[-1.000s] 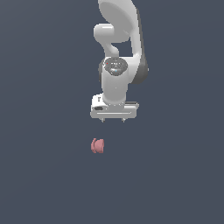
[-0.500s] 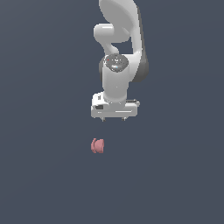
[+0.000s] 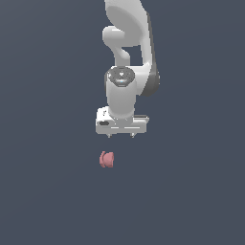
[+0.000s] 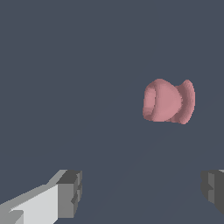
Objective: Pick up the object and move it to a goal position.
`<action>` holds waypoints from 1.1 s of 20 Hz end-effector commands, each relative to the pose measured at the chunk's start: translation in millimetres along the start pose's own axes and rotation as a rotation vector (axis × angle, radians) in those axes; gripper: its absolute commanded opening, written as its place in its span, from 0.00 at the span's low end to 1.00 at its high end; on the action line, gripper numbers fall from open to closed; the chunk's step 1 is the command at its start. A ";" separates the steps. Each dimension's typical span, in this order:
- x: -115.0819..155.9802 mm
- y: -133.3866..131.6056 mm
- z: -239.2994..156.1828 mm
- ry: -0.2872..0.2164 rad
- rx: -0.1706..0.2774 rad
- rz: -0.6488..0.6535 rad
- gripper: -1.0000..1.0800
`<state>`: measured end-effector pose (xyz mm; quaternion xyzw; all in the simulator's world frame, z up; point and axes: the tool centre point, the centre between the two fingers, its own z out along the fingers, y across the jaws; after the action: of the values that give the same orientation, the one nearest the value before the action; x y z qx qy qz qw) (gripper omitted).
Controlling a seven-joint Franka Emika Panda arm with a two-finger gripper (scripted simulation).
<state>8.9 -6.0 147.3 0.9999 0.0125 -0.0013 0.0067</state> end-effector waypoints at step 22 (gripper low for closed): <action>61.6 71.2 58.5 0.002 0.013 0.091 0.96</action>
<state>71.1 -76.0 90.0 0.9995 -0.0331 -0.0004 0.0002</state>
